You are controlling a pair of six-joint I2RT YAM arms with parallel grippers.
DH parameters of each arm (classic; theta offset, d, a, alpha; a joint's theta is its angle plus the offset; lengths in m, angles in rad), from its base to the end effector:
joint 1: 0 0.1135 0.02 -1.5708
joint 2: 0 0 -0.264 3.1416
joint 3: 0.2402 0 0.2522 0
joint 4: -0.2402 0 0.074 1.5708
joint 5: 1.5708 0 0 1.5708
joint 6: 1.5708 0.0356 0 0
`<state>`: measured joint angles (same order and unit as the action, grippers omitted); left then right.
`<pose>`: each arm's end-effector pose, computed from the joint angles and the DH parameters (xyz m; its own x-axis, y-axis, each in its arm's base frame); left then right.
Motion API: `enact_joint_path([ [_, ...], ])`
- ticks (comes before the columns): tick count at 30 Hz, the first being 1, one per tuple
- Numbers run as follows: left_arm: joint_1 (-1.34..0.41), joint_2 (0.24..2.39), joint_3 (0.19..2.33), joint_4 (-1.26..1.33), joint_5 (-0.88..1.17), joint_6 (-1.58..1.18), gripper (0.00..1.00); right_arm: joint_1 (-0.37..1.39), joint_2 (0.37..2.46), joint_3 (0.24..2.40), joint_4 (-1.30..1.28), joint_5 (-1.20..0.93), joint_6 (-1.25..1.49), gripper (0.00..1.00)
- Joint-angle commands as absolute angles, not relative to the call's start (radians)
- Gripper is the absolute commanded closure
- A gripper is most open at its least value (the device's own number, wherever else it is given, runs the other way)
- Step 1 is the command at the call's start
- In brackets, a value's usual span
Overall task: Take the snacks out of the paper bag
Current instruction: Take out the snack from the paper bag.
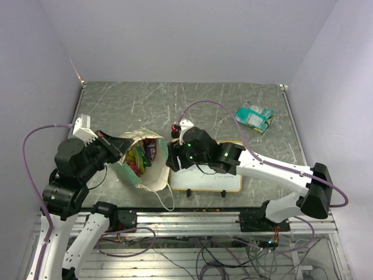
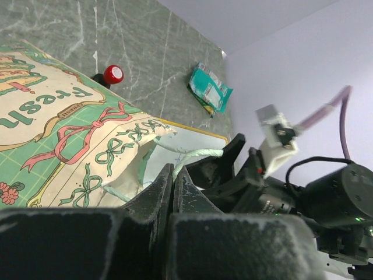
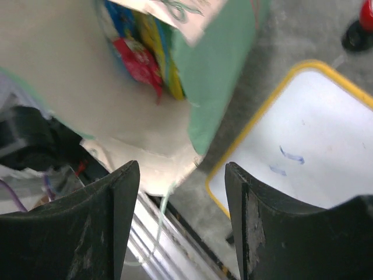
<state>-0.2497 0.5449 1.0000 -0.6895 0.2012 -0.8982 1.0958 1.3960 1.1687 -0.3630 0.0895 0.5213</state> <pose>0.0891 -0.0301 0.3866 -0.4769 -0.6693 -0.5697 0.0922 0.6065 -0.7897 0.1479 0.2806 0.3158 -0.6449 -0.1695 -0.7452 -0.6119 0.6988 0.3706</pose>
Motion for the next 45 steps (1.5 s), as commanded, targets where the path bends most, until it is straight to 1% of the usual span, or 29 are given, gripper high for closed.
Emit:
enact_joint_path([
  [1,-0.254,0.584,1.035,-0.658,0.266,-0.917,0.93,1.148,1.293,0.976,0.062,0.047,0.462,0.41],
  [4,-0.254,0.591,1.028,-0.629,0.301,-0.927,0.93,1.221,1.317,0.882,0.337,0.093,0.426,0.43],
  [6,-0.254,0.597,1.042,-0.631,0.314,-0.918,0.93,1.265,1.373,0.888,0.414,0.153,0.390,0.45],
  [8,-0.255,0.609,1.073,-0.656,0.330,-0.907,0.93,1.302,1.433,0.930,0.450,0.195,0.333,0.45],
  [10,-0.253,0.621,1.094,-0.672,0.363,-0.890,0.93,1.308,1.489,0.953,0.496,0.186,0.295,0.46],
  [12,-0.253,0.621,1.099,-0.701,0.369,-0.880,0.93,1.309,1.542,0.983,0.486,0.288,0.334,0.49],
  [16,-0.253,0.566,1.102,-0.763,0.256,-0.873,0.93,1.310,1.618,0.973,0.546,0.443,0.355,0.58],
  [18,-0.253,0.540,1.086,-0.754,0.230,-0.882,0.93,1.310,1.658,0.967,0.576,0.504,0.349,0.60],
  [21,-0.253,0.529,1.047,-0.731,0.255,-0.894,0.93,1.306,1.693,0.965,0.615,0.531,0.303,0.62],
  [24,-0.252,0.530,1.042,-0.763,0.252,-0.878,0.93,1.306,1.690,0.936,0.659,0.479,0.284,0.62],
  [27,-0.254,0.528,1.052,-0.776,0.226,-0.851,0.93,1.306,1.718,0.949,0.611,0.520,0.302,0.58],
  [30,-0.254,0.541,1.066,-0.789,0.234,-0.844,0.93,1.295,1.765,0.950,0.677,0.540,0.287,0.53],
  [36,-0.254,0.541,1.055,-0.803,0.240,-0.868,0.93,1.286,1.911,1.058,0.731,0.581,0.245,0.42],
  [42,-0.254,0.547,1.066,-0.808,0.241,-0.857,0.93,1.253,1.996,1.075,0.836,0.528,0.283,0.40],
  [45,-0.254,0.554,1.074,-0.822,0.251,-0.844,0.93,1.253,2.016,1.099,0.868,0.496,0.268,0.41],
])
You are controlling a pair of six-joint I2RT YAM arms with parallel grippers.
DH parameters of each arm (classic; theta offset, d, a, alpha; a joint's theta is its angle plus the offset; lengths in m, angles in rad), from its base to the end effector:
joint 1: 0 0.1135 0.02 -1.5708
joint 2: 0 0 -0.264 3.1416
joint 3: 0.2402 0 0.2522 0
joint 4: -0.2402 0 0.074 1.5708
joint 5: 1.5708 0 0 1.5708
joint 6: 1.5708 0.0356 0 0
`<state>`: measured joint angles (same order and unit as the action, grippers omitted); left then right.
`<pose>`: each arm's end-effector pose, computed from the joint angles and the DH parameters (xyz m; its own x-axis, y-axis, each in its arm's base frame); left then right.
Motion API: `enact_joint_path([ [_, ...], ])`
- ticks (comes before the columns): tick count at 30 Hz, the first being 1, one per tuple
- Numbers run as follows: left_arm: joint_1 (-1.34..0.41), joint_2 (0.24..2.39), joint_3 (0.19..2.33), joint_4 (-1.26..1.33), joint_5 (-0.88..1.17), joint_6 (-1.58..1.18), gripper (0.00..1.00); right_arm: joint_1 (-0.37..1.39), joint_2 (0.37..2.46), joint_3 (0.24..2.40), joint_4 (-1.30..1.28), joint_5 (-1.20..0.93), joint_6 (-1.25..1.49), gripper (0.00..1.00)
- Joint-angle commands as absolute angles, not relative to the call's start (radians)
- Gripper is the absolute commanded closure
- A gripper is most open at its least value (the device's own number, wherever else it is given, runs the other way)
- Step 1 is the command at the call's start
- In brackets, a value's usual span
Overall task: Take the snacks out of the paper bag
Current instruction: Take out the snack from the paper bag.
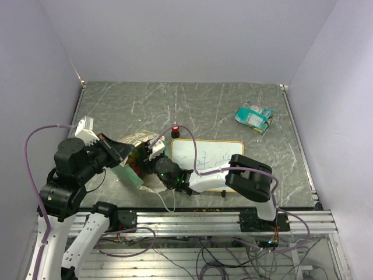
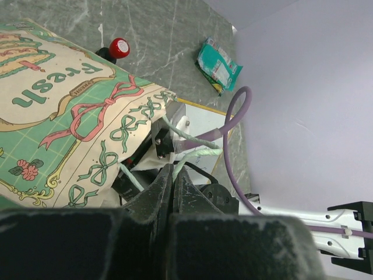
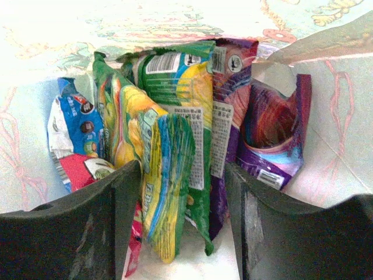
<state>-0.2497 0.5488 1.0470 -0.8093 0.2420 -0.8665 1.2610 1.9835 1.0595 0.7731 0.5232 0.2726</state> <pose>0.0799 -0.0292 0.3877 -0.5434 -0.6250 -0.5605 0.0725 0.6303 -0.7730 0.1465 0.3994 0.1802 -0.2257 0.0599 -0.9724 -0.6371 0.7460 0.1938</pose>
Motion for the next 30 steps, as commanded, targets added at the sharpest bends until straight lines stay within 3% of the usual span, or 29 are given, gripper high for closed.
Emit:
enact_joint_path([
  [1,-0.253,0.553,1.072,-0.825,0.253,-0.844,0.93,1.252,2.043,1.105,0.883,0.470,0.264,0.42],
  [7,-0.253,0.530,1.051,-0.822,0.265,-0.865,0.93,1.255,2.095,1.113,0.961,0.418,0.242,0.48],
  [10,-0.253,0.528,1.061,-0.846,0.255,-0.863,0.93,1.255,2.093,1.106,0.983,0.452,0.222,0.68],
  [16,-0.254,0.504,1.046,-0.846,0.236,-0.888,0.93,1.255,2.028,1.088,0.959,0.398,0.189,1.00],
  [30,-0.253,0.491,1.061,-0.896,0.121,-0.894,0.93,1.256,1.783,0.962,0.786,0.341,0.133,1.00],
])
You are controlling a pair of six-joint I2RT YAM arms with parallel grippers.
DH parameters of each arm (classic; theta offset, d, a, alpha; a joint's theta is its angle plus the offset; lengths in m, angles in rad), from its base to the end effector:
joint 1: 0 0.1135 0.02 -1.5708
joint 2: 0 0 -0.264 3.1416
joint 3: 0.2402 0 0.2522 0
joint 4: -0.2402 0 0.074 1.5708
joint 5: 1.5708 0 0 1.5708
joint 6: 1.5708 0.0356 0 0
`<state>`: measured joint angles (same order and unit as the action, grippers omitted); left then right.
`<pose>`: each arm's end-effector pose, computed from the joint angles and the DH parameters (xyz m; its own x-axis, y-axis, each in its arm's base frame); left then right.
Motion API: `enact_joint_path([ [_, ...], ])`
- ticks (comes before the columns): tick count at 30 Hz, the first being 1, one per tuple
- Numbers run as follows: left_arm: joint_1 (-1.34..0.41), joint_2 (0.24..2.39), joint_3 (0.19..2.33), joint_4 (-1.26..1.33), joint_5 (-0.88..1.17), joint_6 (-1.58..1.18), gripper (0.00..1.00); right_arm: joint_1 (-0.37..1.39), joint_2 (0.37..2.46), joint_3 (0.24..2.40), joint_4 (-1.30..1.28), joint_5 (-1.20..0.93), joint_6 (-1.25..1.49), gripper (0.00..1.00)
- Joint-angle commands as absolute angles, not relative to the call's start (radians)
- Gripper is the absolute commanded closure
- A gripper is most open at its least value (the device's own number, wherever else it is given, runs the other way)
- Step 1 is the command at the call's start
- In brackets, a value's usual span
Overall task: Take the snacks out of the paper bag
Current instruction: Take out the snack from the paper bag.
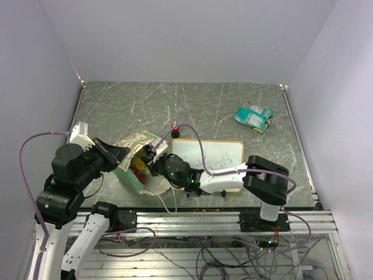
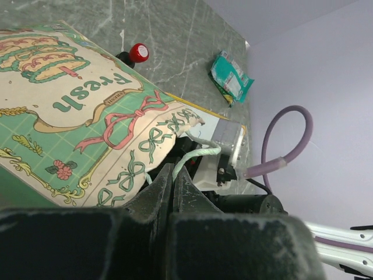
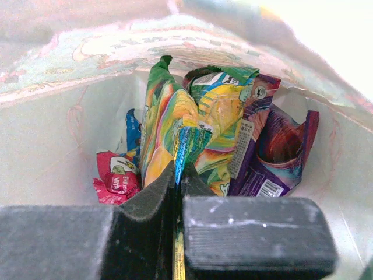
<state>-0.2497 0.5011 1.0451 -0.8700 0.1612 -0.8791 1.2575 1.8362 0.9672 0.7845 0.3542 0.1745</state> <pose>0.0668 -0.0229 0.3835 -0.4993 -0.6572 -0.5647 0.0106 0.6470 -0.7624 0.1351 0.3769 0.2109 -0.1620 0.0282 -0.9864 -0.7693 0.6224 0.1442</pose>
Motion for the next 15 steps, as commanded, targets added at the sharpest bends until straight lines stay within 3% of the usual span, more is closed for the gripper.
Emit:
enact_joint_path([
  [1,-0.254,0.489,1.060,-0.896,0.121,-0.901,0.93,1.255,1.785,0.968,0.769,0.342,0.135,0.99],
  [5,-0.254,0.474,1.037,-0.873,0.128,-0.945,0.93,1.255,1.824,0.983,0.766,0.335,0.136,0.92],
  [15,-0.253,0.485,1.022,-0.884,0.156,-0.941,0.93,1.255,1.901,1.038,0.767,0.294,0.140,0.60],
])
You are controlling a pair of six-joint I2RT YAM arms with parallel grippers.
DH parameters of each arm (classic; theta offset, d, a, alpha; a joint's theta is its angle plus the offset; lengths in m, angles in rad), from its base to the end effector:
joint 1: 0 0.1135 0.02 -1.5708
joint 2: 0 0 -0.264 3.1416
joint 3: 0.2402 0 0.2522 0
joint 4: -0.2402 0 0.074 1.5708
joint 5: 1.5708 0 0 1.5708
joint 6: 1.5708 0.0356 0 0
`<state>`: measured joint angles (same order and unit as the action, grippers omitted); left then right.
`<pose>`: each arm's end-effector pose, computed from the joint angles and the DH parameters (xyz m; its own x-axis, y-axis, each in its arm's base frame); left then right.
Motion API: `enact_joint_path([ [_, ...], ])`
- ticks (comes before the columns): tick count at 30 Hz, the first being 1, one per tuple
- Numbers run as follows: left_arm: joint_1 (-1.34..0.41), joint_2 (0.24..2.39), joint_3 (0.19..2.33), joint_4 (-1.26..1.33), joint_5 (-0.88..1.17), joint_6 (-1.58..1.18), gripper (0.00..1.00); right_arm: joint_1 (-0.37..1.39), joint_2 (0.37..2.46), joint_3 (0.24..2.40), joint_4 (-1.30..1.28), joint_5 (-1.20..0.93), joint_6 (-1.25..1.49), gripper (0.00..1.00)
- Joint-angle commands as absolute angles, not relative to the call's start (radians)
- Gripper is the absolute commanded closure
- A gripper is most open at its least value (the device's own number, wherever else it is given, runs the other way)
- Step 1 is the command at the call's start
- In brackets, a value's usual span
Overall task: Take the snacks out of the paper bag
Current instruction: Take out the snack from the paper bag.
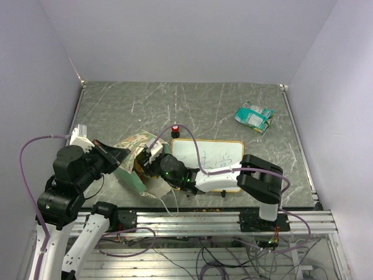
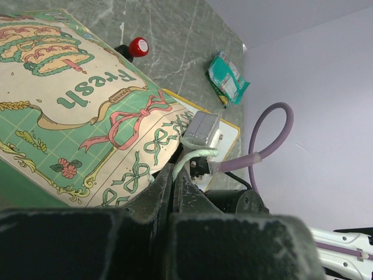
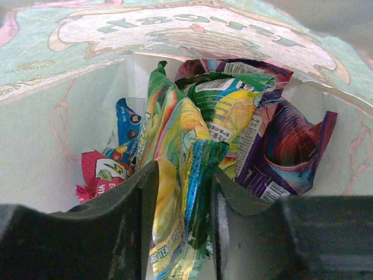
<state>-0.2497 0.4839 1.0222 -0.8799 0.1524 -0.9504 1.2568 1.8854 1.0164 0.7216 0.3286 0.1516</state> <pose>0.0653 -0.0222 0.3768 -0.5002 -0.7024 -0.5064 -0.0415 0.6036 -0.7962 0.1382 0.3885 0.2004 -0.1659 -0.0481 -0.9850 -0.7856 0.6102 0.1025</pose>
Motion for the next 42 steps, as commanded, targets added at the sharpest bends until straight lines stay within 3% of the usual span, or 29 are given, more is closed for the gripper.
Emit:
enact_joint_path([
  [1,-0.254,0.483,1.016,-0.884,0.156,-0.943,0.93,1.255,1.899,1.038,0.770,0.283,0.139,0.58],
  [8,-0.253,0.447,0.973,-0.848,0.174,-0.975,0.93,1.261,1.780,1.035,0.600,0.324,0.228,0.40],
  [17,-0.253,0.474,0.973,-0.824,0.196,-0.961,0.93,1.278,1.709,0.962,0.507,0.365,0.344,0.39],
  [22,-0.253,0.497,0.992,-0.831,0.206,-0.942,0.93,1.282,1.725,0.935,0.555,0.365,0.366,0.46],
  [29,-0.253,0.501,0.996,-0.835,0.210,-0.945,0.93,1.298,1.772,0.954,0.624,0.293,0.358,0.74],
  [31,-0.253,0.506,0.996,-0.828,0.212,-0.953,0.93,1.318,1.782,0.939,0.659,0.303,0.358,0.74],
  [38,-0.253,0.538,1.036,-0.831,0.207,-0.946,0.93,1.330,1.825,0.870,0.715,0.383,0.366,0.55],
  [42,-0.254,0.548,1.066,-0.837,0.200,-0.936,0.93,1.330,1.852,0.865,0.699,0.411,0.355,0.50],
])
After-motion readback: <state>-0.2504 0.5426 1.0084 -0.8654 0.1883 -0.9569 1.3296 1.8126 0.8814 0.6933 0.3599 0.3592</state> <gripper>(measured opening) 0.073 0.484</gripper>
